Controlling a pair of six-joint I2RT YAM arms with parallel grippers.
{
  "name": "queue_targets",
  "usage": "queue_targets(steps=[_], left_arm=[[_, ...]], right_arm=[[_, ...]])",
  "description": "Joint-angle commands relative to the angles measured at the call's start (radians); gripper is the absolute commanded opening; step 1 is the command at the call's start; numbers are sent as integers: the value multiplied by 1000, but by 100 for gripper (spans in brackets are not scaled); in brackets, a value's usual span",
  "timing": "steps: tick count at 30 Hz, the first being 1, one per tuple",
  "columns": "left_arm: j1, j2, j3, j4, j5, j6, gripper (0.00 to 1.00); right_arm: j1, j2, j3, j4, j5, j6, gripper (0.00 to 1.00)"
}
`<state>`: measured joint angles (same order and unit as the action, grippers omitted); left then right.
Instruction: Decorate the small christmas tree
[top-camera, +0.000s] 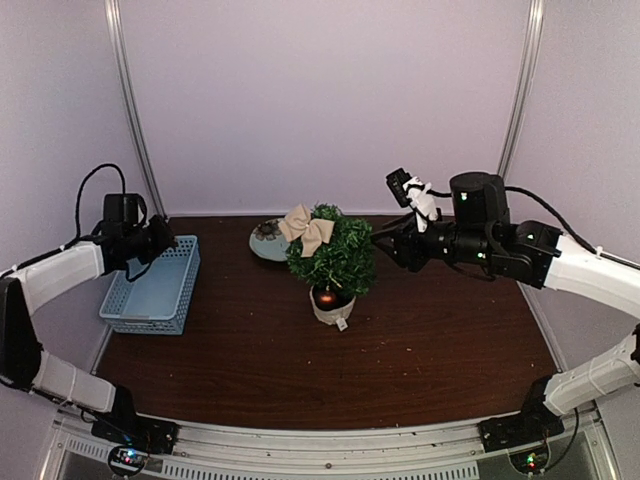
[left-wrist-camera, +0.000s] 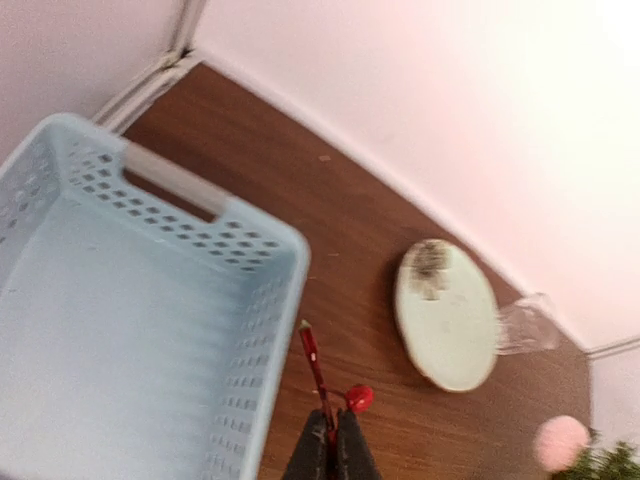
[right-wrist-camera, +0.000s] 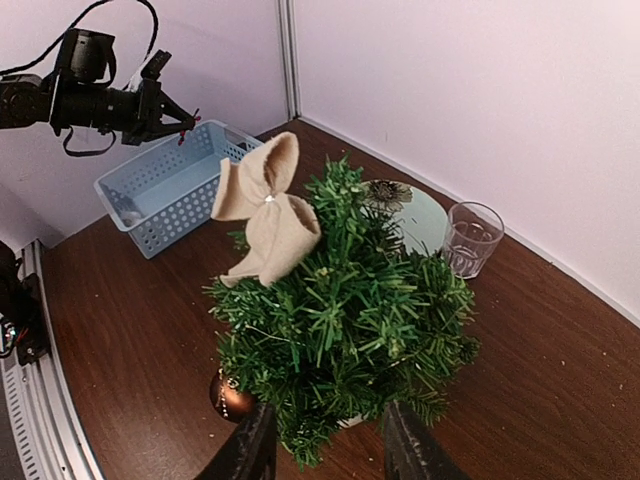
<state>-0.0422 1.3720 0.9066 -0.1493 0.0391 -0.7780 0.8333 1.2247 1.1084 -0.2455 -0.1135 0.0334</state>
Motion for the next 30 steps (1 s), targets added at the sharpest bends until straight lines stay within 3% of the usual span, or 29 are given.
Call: queue_targets(steps=[1, 5, 8, 16, 23, 30], left_arm=[[-135, -169, -81, 239, 86, -164, 0], [-317, -264, -146, 466, 36, -292, 0], [-480, -278, -157, 629, -51, -308, 0], [-807, -144, -180, 1095, -205, -294, 0], [-973, 73, -155, 1476, -281, -305, 0], [-1048, 154, -87, 1516, -279, -279, 0]], right_arm=[[3, -3, -9, 87, -98, 12, 37], [38, 6, 10, 143, -106, 2, 36], [82, 13, 23, 191, -91, -16, 37], [209, 41, 34, 296, 4, -83, 40], [290, 106, 79, 343, 185, -149, 44], [303, 164, 132, 330, 274, -174, 44]])
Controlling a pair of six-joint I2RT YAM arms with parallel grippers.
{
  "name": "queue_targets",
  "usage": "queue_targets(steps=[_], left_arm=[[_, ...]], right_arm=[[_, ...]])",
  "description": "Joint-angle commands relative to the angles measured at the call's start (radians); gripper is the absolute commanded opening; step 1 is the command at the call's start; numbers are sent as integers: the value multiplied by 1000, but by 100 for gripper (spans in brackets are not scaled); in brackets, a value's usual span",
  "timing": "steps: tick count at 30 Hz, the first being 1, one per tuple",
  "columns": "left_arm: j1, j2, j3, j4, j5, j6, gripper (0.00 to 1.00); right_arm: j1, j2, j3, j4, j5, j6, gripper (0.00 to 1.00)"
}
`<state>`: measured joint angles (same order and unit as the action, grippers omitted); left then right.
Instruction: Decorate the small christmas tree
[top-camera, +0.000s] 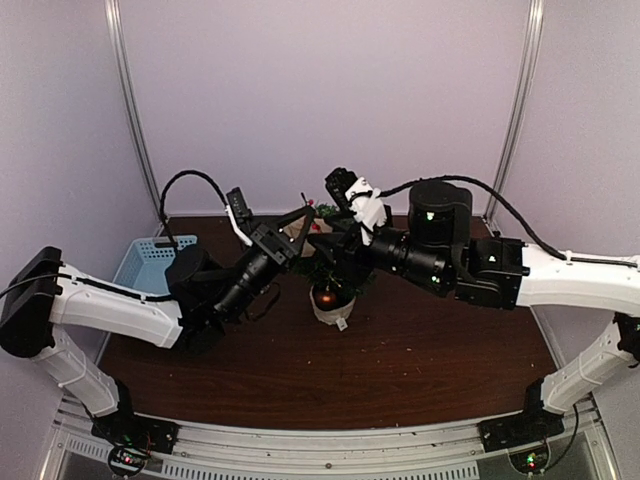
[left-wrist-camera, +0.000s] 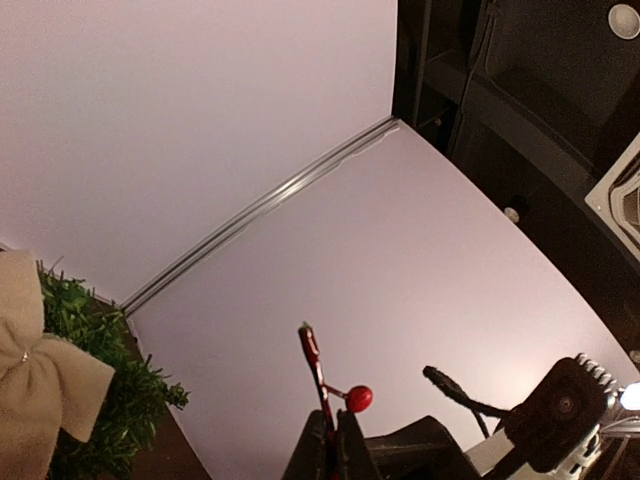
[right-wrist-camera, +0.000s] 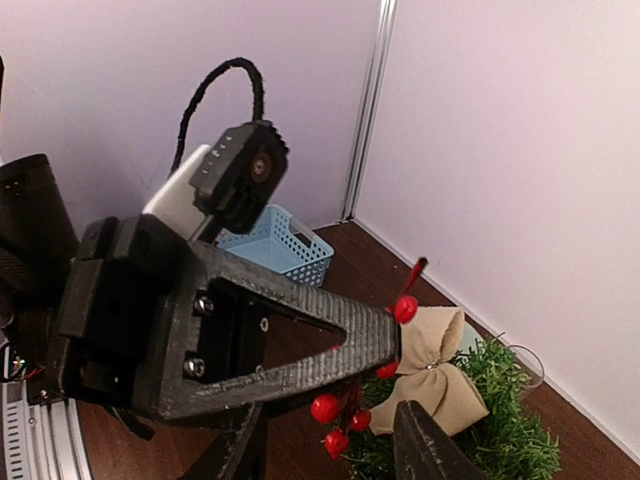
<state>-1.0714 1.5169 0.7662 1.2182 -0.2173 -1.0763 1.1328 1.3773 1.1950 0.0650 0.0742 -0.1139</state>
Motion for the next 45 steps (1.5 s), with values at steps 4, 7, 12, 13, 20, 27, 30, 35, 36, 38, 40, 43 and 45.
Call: queue_targets(steps=[4, 7, 12, 13, 20, 27, 30, 35, 36, 38, 40, 43, 45], left_arm=[[-27, 23, 58, 162, -14, 13, 0], [-30, 29, 57, 173, -14, 11, 0], [-31, 34, 57, 172, -12, 18, 0], [-32, 36, 56, 173, -13, 19, 0], [-41, 46, 57, 172, -22, 27, 0], [-48, 55, 65, 146, -31, 41, 0], [-47, 58, 67, 139, -37, 44, 0], [-50, 61, 66, 121, -44, 51, 0], [-50, 61, 65, 120, -47, 52, 0], [-50, 62, 65, 120, -48, 58, 0], [-51, 60, 63, 115, -56, 67, 0], [-51, 57, 58, 119, -62, 77, 0], [-53, 57, 59, 114, -63, 79, 0]], right_arm=[[5, 16, 46, 12, 114, -32, 40], [5, 12, 43, 7, 134, -39, 38], [5, 8, 51, 3, 138, -55, 34], [4, 10, 57, -1, 132, -55, 34], [7, 35, 89, -30, 110, -54, 30], [9, 47, 109, -45, 116, -64, 29], [13, 52, 116, -51, 119, -73, 29], [17, 61, 130, -57, 133, -83, 33], [18, 63, 132, -57, 137, -85, 34], [20, 65, 132, -58, 141, -89, 36], [21, 65, 133, -57, 140, -97, 39], [25, 68, 135, -57, 154, -104, 39], [25, 71, 135, -59, 154, -110, 39]])
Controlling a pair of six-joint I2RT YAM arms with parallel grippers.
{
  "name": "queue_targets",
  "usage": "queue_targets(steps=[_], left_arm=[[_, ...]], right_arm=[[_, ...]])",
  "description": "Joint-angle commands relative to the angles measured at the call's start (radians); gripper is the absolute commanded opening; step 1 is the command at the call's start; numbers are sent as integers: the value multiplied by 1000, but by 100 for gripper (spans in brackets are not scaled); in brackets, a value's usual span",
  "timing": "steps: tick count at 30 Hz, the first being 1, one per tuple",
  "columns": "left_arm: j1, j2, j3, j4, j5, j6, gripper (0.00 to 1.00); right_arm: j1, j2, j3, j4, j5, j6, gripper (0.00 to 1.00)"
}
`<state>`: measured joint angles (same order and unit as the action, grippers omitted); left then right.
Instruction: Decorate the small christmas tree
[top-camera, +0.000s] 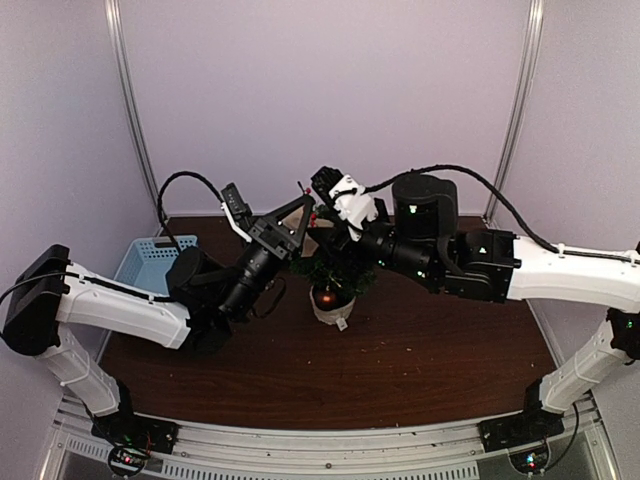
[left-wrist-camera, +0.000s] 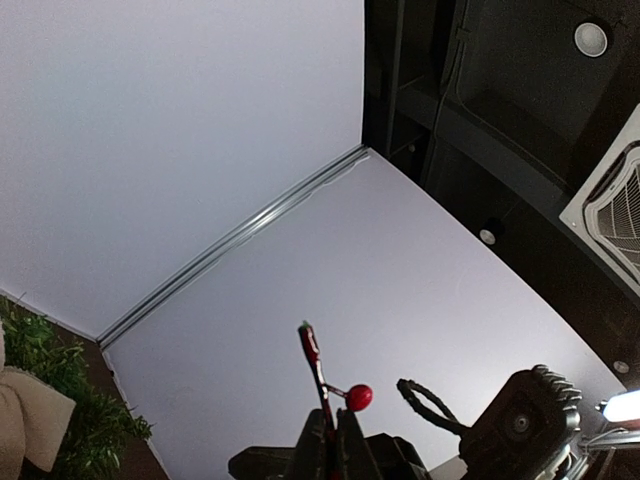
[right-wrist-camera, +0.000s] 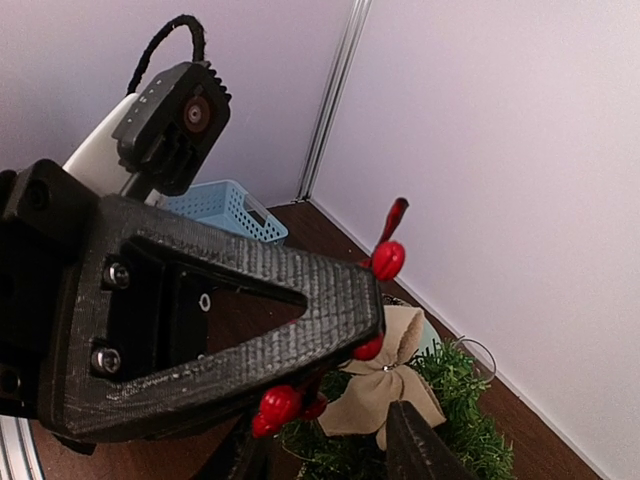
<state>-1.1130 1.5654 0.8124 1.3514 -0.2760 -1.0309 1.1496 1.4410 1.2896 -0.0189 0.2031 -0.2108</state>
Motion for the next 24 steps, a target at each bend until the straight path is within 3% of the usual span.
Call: queue_targets(steps=[1, 14, 24], left_arm=[[-9, 8, 12, -18, -9, 32, 0], [-10, -3, -12, -7, -47, 47, 0], [-24, 29, 4, -13, -6, 16, 0]], right_arm=[[8, 9, 42, 25, 19, -16, 40], [25, 28, 54, -15, 20, -48, 41], [28, 11, 38, 16, 109, -73, 31]])
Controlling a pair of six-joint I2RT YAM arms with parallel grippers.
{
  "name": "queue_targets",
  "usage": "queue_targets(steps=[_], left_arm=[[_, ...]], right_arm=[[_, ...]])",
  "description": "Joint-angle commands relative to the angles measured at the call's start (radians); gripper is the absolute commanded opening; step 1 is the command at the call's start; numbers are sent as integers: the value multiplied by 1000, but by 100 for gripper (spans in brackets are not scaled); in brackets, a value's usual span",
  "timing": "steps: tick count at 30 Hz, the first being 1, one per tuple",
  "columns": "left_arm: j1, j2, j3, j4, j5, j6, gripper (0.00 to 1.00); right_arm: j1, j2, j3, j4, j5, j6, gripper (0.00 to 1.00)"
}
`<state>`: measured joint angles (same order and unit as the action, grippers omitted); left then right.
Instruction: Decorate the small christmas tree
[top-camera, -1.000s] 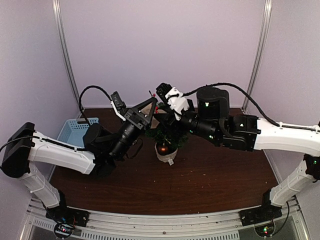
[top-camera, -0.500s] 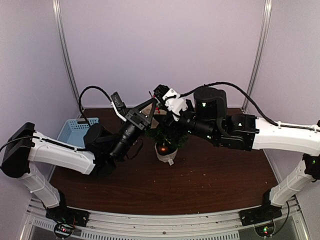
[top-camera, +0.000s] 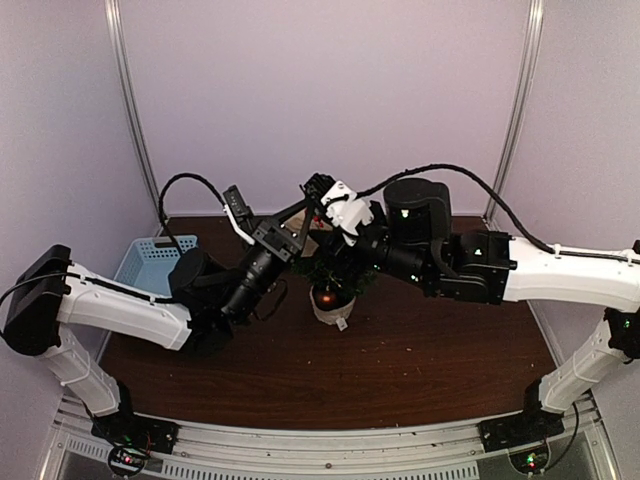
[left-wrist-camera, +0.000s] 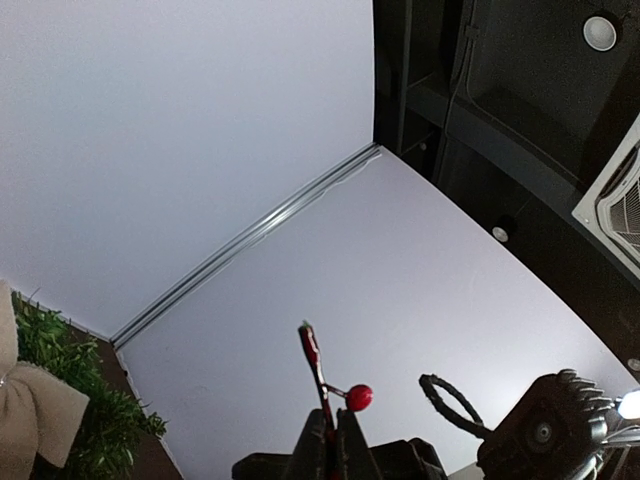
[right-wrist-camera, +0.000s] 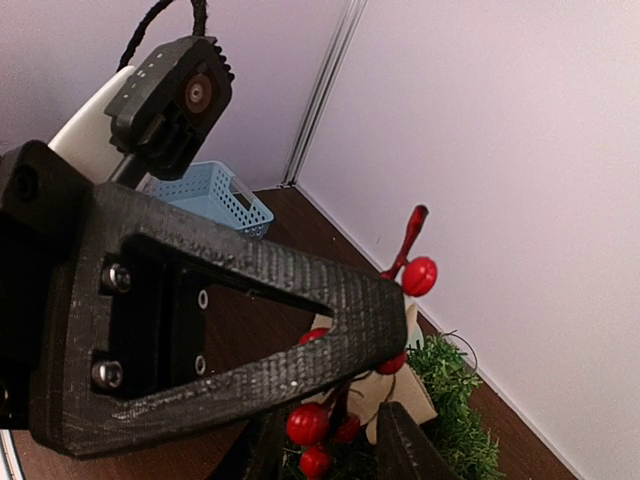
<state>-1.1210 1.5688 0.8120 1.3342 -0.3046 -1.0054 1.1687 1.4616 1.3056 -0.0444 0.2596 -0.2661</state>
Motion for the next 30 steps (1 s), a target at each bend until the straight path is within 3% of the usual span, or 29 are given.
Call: queue_targets(steps=[1, 4, 7, 9, 14, 17, 20, 25, 30], left_arm=[[-17, 26, 3, 4, 20, -11, 0], [-22, 29, 1, 4, 14, -9, 0], [-23, 29, -6, 5, 2, -9, 0], [-22, 20, -13, 7, -4, -5, 0], [-22, -36, -86, 5, 7, 62, 44], [-13, -125, -159, -59, 35, 130, 62], [-1, -257, -192, -295, 45, 204, 71], [2, -444, -64, -901, 30, 441, 81], [7, -485, 57, -1209, 118, 780, 81]], right_arm=[[8, -10, 19, 67, 55, -21, 30], [8, -12, 16, 74, 61, -23, 21], [8, -14, 15, 74, 66, -26, 4], [8, -21, 11, 67, 71, -29, 0], [9, -62, -4, 12, 74, -27, 0], [3, -108, -24, -52, 60, -5, 0], [-19, -168, -52, -149, 30, 48, 0], [-82, -278, -103, -301, -110, 150, 0], [-142, -353, -111, -464, -300, 216, 0]])
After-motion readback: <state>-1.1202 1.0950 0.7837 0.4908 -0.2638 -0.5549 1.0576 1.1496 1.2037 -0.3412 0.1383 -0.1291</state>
